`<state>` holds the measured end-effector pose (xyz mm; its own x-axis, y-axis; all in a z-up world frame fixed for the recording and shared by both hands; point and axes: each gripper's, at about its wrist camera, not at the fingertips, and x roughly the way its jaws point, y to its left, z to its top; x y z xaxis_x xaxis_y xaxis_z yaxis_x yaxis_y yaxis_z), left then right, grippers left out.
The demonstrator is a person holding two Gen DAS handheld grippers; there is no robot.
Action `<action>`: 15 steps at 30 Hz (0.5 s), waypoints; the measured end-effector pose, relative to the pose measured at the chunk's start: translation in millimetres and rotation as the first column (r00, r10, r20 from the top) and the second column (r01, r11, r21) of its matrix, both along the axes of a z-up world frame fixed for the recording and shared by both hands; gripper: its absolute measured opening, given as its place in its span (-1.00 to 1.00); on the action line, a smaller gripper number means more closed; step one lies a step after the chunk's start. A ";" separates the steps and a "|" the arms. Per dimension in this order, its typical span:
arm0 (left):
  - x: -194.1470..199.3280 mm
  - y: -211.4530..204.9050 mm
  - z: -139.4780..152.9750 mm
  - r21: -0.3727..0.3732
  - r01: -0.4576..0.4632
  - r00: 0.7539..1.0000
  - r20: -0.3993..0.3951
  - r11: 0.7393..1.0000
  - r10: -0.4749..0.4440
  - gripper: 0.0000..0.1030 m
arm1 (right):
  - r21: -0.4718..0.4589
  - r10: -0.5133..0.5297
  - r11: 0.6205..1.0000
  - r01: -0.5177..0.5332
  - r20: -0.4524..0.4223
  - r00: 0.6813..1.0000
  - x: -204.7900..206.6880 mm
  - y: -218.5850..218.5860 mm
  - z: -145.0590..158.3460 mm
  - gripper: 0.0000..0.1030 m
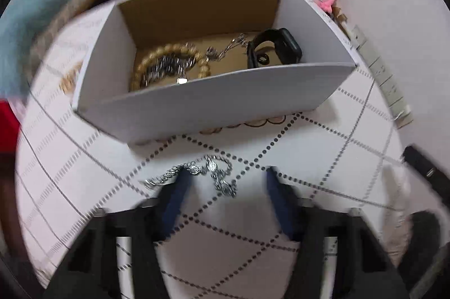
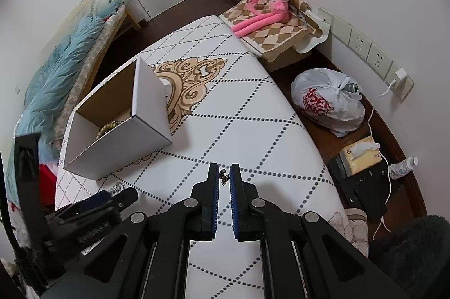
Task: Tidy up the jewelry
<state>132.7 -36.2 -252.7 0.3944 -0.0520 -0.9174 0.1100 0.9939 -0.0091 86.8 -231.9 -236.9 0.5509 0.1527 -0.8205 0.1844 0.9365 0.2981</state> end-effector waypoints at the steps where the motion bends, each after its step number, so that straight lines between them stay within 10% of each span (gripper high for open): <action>1: -1.4 -3.2 0.8 -0.010 0.023 1.000 0.017 1.000 -0.023 -0.80 | -0.003 -0.004 1.000 0.004 0.002 1.000 0.4 -1.0 -0.2 -0.85; 15: -63.7 51.9 61.7 -0.256 -0.040 0.999 0.020 0.966 0.047 -0.92 | 0.044 0.006 0.999 -0.008 0.050 0.999 0.0 -6.4 20.3 -0.85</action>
<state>69.0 15.6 -191.0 0.4249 -0.2652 -0.8655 0.0702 0.9629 -0.2606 86.8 -238.4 -216.7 0.5897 0.1920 -0.7845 0.1617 0.9236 0.3475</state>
